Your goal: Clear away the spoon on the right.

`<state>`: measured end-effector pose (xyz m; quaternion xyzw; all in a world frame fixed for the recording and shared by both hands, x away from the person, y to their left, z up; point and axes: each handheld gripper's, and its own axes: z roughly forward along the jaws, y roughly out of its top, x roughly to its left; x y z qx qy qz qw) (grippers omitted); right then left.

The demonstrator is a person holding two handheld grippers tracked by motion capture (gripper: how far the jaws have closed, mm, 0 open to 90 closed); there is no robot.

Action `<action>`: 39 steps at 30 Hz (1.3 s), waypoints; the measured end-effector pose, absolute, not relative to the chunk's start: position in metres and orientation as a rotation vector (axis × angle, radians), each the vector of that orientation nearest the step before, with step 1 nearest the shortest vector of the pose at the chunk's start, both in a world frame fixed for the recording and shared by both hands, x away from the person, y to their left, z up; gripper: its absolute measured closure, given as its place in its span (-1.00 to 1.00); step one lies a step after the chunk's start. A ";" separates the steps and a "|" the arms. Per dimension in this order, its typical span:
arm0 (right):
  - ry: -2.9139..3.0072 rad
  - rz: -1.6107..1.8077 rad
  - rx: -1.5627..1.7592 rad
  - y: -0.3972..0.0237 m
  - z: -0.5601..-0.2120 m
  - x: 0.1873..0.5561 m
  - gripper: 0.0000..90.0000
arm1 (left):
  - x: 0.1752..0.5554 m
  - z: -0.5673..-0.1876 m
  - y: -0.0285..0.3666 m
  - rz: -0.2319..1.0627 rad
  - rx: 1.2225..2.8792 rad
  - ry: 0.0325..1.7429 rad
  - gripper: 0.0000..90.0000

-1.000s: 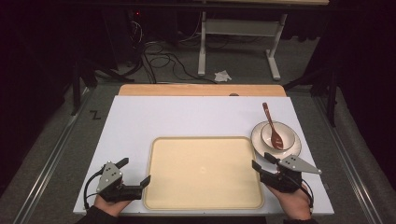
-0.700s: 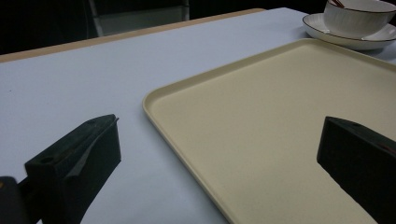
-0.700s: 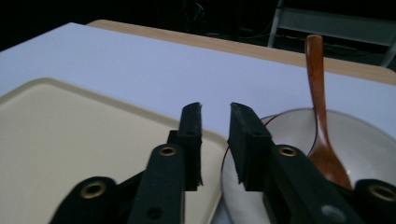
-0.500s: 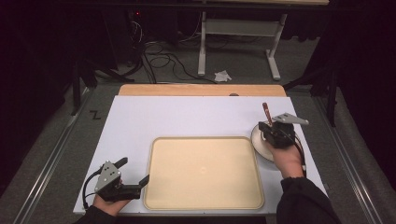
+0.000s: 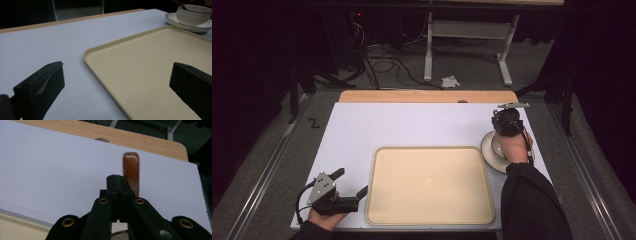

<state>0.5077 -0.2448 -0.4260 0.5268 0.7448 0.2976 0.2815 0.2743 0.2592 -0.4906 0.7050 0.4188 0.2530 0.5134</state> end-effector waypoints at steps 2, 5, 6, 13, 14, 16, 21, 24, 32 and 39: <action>1.991 0.790 1.424 -0.247 -0.426 0.508 1.00 | 0.274 -0.491 0.259 0.608 1.703 1.007 -0.99; 1.974 0.763 1.454 -0.261 -0.428 0.510 1.00 | 0.275 -0.491 0.258 0.609 1.712 1.002 -0.99; 1.965 0.766 1.470 -0.266 -0.427 0.510 1.00 | 0.275 -0.491 0.258 0.609 1.713 1.003 -0.99; 1.907 0.770 1.522 -0.304 -0.420 0.500 1.00 | 0.276 -0.492 0.257 0.613 1.726 1.011 -0.99; 1.902 0.756 1.530 -0.312 -0.421 0.497 1.00 | 0.276 -0.492 0.257 0.614 1.726 1.011 -0.99; 1.903 0.738 1.540 -0.322 -0.422 0.492 1.00 | 0.275 -0.492 0.257 0.618 1.722 1.012 -0.99; 1.879 0.738 1.554 -0.338 -0.424 0.483 1.00 | 0.275 -0.492 0.256 0.615 1.725 1.016 -0.99; 1.892 0.789 1.506 -0.336 -0.421 0.477 1.00 | 0.276 -0.493 0.255 0.611 1.723 1.018 -0.99; 1.998 0.843 1.373 -0.287 -0.420 0.494 1.00 | 0.277 -0.494 0.255 0.604 1.731 1.010 -0.99; 1.986 0.723 1.440 -0.295 -0.427 0.508 1.00 | 0.274 -0.494 0.259 0.607 1.720 1.014 -0.98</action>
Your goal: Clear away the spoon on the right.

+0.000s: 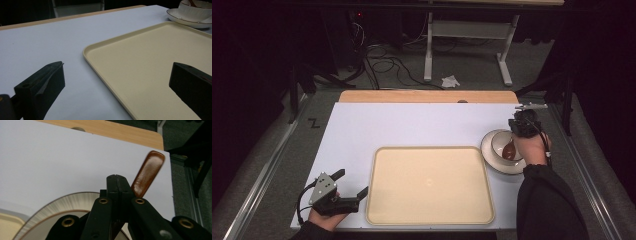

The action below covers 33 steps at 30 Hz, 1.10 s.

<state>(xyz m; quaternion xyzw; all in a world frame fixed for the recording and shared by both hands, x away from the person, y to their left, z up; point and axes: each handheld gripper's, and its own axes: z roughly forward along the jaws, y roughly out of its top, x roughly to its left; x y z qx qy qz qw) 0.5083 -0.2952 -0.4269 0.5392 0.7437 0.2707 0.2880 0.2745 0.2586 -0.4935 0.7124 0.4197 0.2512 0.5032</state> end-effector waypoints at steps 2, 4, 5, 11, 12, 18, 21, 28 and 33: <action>1.985 0.715 1.446 -0.298 -0.427 0.507 1.00 | 0.275 -0.493 0.259 0.607 1.721 1.014 -0.98; 1.974 0.706 1.455 -0.305 -0.426 0.505 1.00 | 0.275 -0.494 0.257 0.606 1.721 1.015 -0.98; 1.969 0.708 1.460 -0.309 -0.425 0.503 1.00 | 0.275 -0.494 0.256 0.605 1.725 1.013 -0.98; 1.948 0.709 1.491 -0.334 -0.426 0.487 1.00 | 0.274 -0.493 0.254 0.606 1.725 1.011 -0.98; 1.949 0.706 1.495 -0.338 -0.426 0.483 1.00 | 0.274 -0.493 0.254 0.608 1.728 1.010 -0.98; 1.942 0.731 1.498 -0.354 -0.426 0.457 1.00 | 0.274 -0.493 0.254 0.609 1.731 1.010 -0.98; 1.953 0.758 1.489 -0.360 -0.429 0.442 1.00 | 0.274 -0.494 0.253 0.611 1.732 1.013 -0.98; 1.976 0.838 1.423 -0.363 -0.433 0.415 1.00 | 0.275 -0.494 0.249 0.614 1.747 1.003 -0.98; 1.910 0.919 1.385 -0.376 -0.415 0.404 1.00 | 0.275 -0.495 0.248 0.611 1.754 1.001 -0.98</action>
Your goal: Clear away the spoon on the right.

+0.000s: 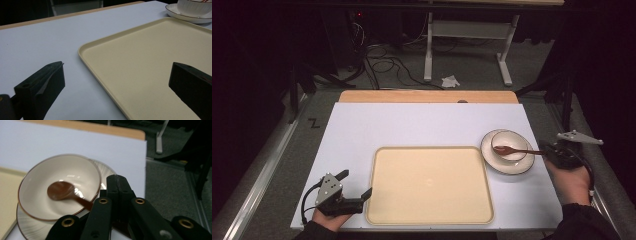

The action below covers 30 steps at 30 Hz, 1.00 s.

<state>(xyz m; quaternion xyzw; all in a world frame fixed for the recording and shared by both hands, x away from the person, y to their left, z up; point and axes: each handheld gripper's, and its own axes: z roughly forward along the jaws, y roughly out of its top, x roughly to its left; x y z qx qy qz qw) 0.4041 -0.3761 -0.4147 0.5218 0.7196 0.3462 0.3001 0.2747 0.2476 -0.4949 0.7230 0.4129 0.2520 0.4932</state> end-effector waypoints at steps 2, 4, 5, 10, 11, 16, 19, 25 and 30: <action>1.875 0.926 1.391 -0.385 -0.409 0.404 1.00 | 0.275 -0.495 0.248 0.611 1.753 0.999 -0.98; 1.857 0.920 1.398 -0.391 -0.407 0.405 1.00 | 0.275 -0.495 0.248 0.611 1.749 1.002 -0.98; 1.852 0.897 1.416 -0.402 -0.410 0.408 1.00 | 0.276 -0.495 0.248 0.611 1.743 1.012 -0.98; 1.879 0.918 1.427 -0.411 -0.423 0.404 1.00 | 0.274 -0.494 0.248 0.624 1.733 1.018 -0.98; 1.891 0.933 1.413 -0.411 -0.426 0.401 1.00 | 0.273 -0.494 0.248 0.625 1.734 1.016 -0.98; 1.915 0.975 1.366 -0.401 -0.433 0.383 1.00 | 0.274 -0.494 0.248 0.622 1.724 1.018 -0.98; 1.926 0.992 1.345 -0.392 -0.437 0.372 1.00 | 0.274 -0.494 0.248 0.618 1.728 1.017 -0.98; 1.940 1.027 1.284 -0.370 -0.439 0.350 1.00 | 0.274 -0.493 0.248 0.617 1.724 1.009 -0.98; 1.944 1.084 1.241 -0.353 -0.438 0.336 1.00 | 0.276 -0.494 0.247 0.609 1.726 1.006 -0.98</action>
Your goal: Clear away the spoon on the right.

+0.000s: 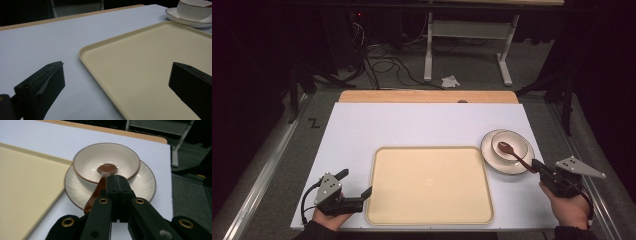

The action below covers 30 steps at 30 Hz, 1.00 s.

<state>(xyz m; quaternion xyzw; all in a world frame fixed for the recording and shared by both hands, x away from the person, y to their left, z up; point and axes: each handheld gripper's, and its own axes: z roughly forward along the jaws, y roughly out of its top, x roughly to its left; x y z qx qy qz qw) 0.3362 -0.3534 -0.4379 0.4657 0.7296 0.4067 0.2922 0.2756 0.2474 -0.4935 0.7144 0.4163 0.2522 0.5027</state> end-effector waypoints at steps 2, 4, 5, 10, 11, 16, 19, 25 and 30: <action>1.937 1.104 1.232 -0.349 -0.438 0.333 1.00 | 0.274 -0.492 0.247 0.614 1.728 0.993 -0.98; 1.923 1.108 1.222 -0.345 -0.438 0.329 1.00 | 0.273 -0.492 0.247 0.616 1.726 0.987 -0.98; 1.908 1.113 1.223 -0.344 -0.437 0.326 1.00 | 0.273 -0.491 0.247 0.620 1.727 0.986 -0.98; 1.822 1.161 1.180 -0.340 -0.415 0.308 0.91 | 0.272 -0.491 0.249 0.621 1.716 0.991 -0.98; 1.822 1.161 1.180 -0.340 -0.415 0.308 0.91 | 0.272 -0.491 0.249 0.621 1.716 0.991 -0.98; 1.788 1.196 1.198 -0.331 -0.404 0.292 0.37 | 0.272 -0.490 0.248 0.624 1.716 0.987 -0.98; 1.808 1.189 1.211 -0.327 -0.407 0.292 0.13 | 0.272 -0.491 0.248 0.620 1.724 0.981 -0.98; 1.828 1.118 1.289 -0.329 -0.425 0.308 -0.21 | 0.272 -0.490 0.247 0.629 1.730 0.973 -0.98; 1.902 1.088 1.344 -0.328 -0.440 0.323 -0.12 | 0.273 -0.491 0.247 0.629 1.733 0.972 -0.98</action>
